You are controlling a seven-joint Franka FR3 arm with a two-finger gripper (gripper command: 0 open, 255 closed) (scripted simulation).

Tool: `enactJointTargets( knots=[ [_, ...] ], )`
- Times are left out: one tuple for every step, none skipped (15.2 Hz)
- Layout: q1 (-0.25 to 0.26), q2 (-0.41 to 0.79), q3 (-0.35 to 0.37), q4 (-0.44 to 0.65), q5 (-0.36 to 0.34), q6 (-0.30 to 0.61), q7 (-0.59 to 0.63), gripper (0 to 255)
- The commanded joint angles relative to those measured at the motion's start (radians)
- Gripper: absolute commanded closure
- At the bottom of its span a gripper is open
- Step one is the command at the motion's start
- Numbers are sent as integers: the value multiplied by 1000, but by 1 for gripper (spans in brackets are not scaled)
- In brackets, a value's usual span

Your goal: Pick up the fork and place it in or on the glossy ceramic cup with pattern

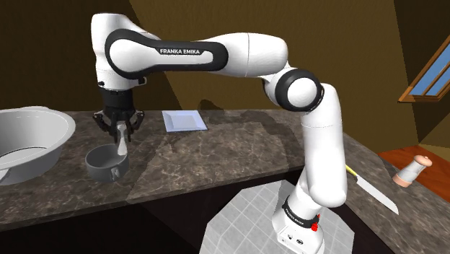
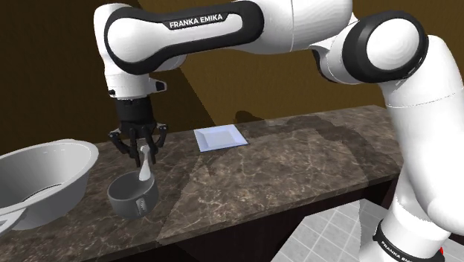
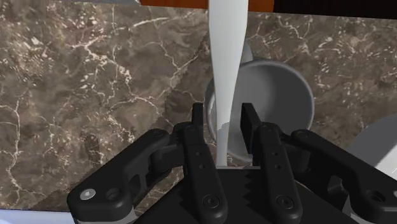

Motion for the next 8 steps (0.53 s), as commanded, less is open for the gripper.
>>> enactJointTargets(
  knots=[
    [62,106,-7,161,-36,-54,34,255],
    [97,163,-13,255,-52,-89,46,255],
    [125,209,-18,332,-64,-119,52,255],
    [122,205,-19,311,-62,-103,52,255],
    [118,202,-19,291,-61,-87,52,255],
    [115,199,-19,273,-61,-71,51,255],
    [111,196,-19,255,-60,-56,51,255],
    [108,195,-19,238,-60,-41,51,255]
  ],
)
